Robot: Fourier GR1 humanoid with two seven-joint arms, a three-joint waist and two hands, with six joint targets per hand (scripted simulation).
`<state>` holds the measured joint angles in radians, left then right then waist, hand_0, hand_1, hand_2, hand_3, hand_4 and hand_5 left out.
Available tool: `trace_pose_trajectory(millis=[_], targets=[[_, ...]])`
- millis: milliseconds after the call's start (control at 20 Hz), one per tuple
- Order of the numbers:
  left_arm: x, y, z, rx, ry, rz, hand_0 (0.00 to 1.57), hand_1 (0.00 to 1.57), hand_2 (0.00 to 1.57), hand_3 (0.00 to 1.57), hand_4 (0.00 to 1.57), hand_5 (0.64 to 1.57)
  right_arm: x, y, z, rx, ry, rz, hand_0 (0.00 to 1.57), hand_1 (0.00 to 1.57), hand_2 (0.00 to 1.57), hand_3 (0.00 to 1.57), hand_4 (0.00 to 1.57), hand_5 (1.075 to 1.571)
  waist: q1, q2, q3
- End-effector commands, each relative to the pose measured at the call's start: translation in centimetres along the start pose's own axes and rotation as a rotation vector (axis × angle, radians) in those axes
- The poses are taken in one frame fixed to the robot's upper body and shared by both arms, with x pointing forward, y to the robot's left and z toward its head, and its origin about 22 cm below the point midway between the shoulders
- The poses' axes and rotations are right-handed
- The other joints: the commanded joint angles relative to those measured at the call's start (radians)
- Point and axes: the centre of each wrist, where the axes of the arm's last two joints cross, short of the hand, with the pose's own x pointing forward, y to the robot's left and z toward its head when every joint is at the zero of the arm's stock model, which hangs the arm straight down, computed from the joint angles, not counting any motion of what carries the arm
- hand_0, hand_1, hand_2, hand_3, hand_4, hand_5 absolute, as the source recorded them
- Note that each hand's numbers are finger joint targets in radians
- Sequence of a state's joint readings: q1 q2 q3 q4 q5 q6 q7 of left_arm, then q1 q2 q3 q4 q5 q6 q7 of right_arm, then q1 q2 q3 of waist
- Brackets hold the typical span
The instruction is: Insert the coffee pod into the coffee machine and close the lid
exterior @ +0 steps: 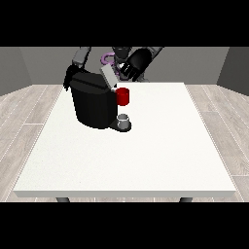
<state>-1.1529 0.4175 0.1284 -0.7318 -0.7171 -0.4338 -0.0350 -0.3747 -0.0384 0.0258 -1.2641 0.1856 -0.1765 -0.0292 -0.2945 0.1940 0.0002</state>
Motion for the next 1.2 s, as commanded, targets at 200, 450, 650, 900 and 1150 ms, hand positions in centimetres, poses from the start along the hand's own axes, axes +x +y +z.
trace_pose_trajectory(millis=[200,450,650,900,1150], targets=[[1.6,2.8,0.0,0.019,-0.020,-0.022,1.20,1.20,1.29,1.25,0.49,1.571,1.0,-0.8,-1.0,-0.050,-0.028,-0.014,0.00,0.00,0.00,0.00,0.00,1.571,-0.006,0.072,0.0003],[0.8,0.7,-0.6,0.016,-0.011,-0.025,1.19,1.19,1.26,1.23,0.47,1.571,2.5,-2.0,-1.6,-0.040,-0.025,-0.012,0.00,0.00,0.00,0.00,0.15,1.571,-0.019,0.064,0.0000],[2.3,2.7,-0.6,0.012,-0.021,-0.030,1.24,1.24,1.29,1.22,0.43,1.571,3.0,-1.3,-2.3,-0.069,-0.009,0.001,0.00,0.00,0.00,0.00,0.00,1.571,-0.009,0.080,0.0000],[2.0,0.1,-1.1,0.008,-0.053,-0.033,1.19,1.19,1.23,1.20,0.44,1.571,2.3,-3.7,-2.8,-0.095,-0.032,-0.032,0.00,0.00,0.00,0.00,0.22,1.571,0.015,0.100,0.0003],[1.2,2.1,-0.5,0.016,-0.041,-0.038,1.17,1.17,1.23,1.19,0.42,1.571,1.5,-1.9,-1.6,-0.066,-0.032,-0.023,0.00,0.00,0.00,0.00,0.04,1.571,0.000,0.099,0.0002]])
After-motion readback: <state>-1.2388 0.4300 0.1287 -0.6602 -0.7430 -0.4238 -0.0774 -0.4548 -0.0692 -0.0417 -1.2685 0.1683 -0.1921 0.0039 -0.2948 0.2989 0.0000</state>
